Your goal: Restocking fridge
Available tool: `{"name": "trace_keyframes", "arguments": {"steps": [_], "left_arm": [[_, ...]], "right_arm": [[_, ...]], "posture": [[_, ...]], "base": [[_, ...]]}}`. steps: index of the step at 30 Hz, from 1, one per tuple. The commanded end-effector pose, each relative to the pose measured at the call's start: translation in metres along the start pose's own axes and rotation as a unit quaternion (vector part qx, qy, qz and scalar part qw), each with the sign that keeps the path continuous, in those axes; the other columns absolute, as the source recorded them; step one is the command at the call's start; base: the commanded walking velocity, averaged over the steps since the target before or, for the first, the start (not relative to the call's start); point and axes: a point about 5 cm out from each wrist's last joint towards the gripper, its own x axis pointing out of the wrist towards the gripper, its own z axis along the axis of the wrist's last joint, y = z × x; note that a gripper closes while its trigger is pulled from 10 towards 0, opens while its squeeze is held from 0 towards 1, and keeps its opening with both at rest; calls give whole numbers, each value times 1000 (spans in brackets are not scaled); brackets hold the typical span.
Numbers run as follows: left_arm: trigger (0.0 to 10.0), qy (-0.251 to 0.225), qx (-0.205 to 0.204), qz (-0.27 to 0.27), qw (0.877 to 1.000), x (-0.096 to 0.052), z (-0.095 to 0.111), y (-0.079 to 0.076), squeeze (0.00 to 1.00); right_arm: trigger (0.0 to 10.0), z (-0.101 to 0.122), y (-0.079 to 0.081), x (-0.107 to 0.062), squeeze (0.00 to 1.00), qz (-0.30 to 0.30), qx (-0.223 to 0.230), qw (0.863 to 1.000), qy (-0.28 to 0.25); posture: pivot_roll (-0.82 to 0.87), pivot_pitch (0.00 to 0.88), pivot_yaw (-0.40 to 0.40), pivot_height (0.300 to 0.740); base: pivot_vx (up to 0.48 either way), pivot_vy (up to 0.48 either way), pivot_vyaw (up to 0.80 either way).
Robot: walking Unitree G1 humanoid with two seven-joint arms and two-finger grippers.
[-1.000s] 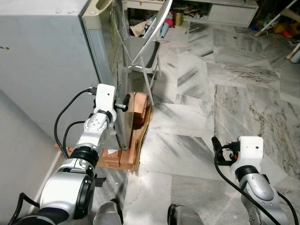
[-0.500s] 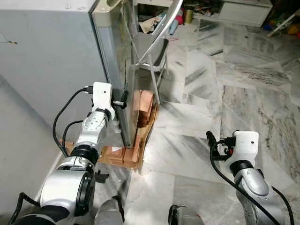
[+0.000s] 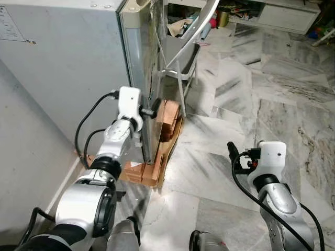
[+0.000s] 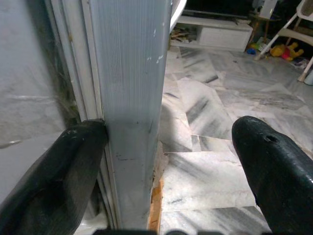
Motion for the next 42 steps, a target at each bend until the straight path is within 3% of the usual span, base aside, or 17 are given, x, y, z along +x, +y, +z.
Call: {"name": "trace_keyframes", "arguments": {"steps": [1, 12, 13, 14, 15, 17, 19, 20, 23, 25, 27, 28, 33, 35, 37, 38, 42], "left_arm": [[10000, -21, 13, -38, 999, 9, 16, -16, 0], [10000, -22, 26, -71, 997, 24, 34, -48, 0], [10000, -48, 38, -128, 990, 30, 51, -80, 0], [10000, -48, 38, -128, 990, 30, 51, -80, 0], [10000, -69, 45, -174, 981, 31, 61, -104, 0], [10000, -122, 40, -302, 945, 23, 87, -171, 0], [10000, -138, 40, -333, 932, 18, 93, -188, 0], [10000, -171, 24, -399, 901, 5, 110, -225, 0], [10000, -195, 5, -443, 875, -7, 123, -249, 0], [10000, -198, 1, -438, 877, -5, 126, -248, 0], [10000, -193, 10, -398, 897, 5, 123, -229, 0], [10000, -182, 20, -359, 915, 15, 116, -201, 0], [10000, -150, 43, -282, 947, 21, 89, -131, 0], [10000, -128, 65, -226, 963, 10, 59, -78, 0], [10000, -119, 75, -199, 970, 2, 46, -58, 0], [10000, -103, 55, -147, 982, -13, 28, -29, 0], [10000, -76, 37, -48, 995, -49, -4, 11, 0]], "right_arm": [[10000, -4, -2, 0, 0, -8, 0, 1000, 9], [10000, -4, -1, 3, 0, -8, 3, 1000, 10], [10000, -6, -1, 4, 0, -7, 4, 1000, 14], [10000, -6, -1, 4, 0, -7, 4, 1000, 14], [10000, -6, -1, 4, 0, -5, 4, 1000, 16], [10000, -10, 1, 4, 0, 2, 5, 1000, 27], [10000, -11, 1, 4, 0, 5, 5, 1000, 31], [10000, -13, 3, 5, 0, 12, 5, 999, 37], [10000, -15, 6, 6, 0, 18, 5, 999, 40], [10000, -15, 7, 6, 0, 19, 6, 999, 39], [10000, -15, 8, 6, 0, 20, 7, 999, 39], [10000, -15, 9, 6, 0, 19, 10, 999, 39], [10000, -15, 8, 5, 0, 16, 15, 999, 33], [10000, -13, 10, 6, 0, 20, 7, 999, 24], [10000, -12, 10, 7, 0, 18, 7, 1000, 19], [10000, -12, 13, 8, 0, 17, 8, 1000, 17], [10000, -12, 14, 10, 0, 14, 10, 1000, 13]], "posture": [[-112, 122, -5, 740], [-112, 127, 2, 740], [-108, 124, -2, 740], [-108, 124, -2, 740], [-108, 124, -2, 740], [-105, 121, -2, 740], [-105, 121, -2, 740], [-105, 121, -2, 740], [-110, 115, 5, 740], [-114, 114, 9, 740], [-115, 114, 15, 740], [-111, 116, 16, 740], [-88, 120, 20, 740], [-66, 125, 19, 740], [-66, 125, 19, 740], [-74, 130, 40, 740], [-98, 118, 38, 740]], "base": [[0, 0, 0], [0, 0, 0], [0, 0, 0], [0, 0, 0], [0, 0, 0], [0, 0, 0], [0, 0, 0], [0, 0, 0], [0, 0, 0], [0, 0, 0], [0, 0, 0], [0, 0, 0], [0, 0, 0], [0, 0, 0], [0, 0, 0], [0, 0, 0], [0, 0, 0]]}}
